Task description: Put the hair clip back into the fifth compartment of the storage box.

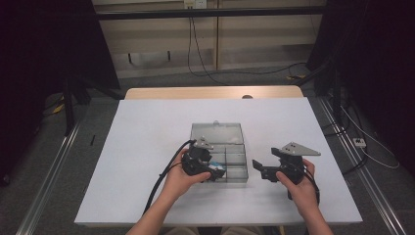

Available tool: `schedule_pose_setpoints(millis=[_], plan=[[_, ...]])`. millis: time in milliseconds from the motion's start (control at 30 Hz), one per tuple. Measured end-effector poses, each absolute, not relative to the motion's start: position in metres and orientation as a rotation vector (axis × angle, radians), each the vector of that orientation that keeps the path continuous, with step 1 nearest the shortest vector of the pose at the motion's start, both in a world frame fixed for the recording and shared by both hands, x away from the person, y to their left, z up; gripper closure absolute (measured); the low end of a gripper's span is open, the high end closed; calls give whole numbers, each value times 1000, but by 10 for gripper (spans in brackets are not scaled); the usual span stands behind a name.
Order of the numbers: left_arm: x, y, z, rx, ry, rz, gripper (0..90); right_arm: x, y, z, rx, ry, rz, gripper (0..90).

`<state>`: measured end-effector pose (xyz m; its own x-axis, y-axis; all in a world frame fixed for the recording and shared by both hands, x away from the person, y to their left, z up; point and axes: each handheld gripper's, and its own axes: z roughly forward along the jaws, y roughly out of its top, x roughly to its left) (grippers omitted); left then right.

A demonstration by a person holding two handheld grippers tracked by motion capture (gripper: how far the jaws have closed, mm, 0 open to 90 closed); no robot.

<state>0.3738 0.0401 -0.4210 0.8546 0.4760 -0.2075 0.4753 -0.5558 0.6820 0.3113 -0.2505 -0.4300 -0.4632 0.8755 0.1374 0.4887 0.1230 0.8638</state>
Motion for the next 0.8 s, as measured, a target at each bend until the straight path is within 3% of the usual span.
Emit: schedule_pose_setpoints(millis=[800], plan=[[386,78,-398,2136,770,84,159,324,-242,-428,1315,2007,1281,93]])
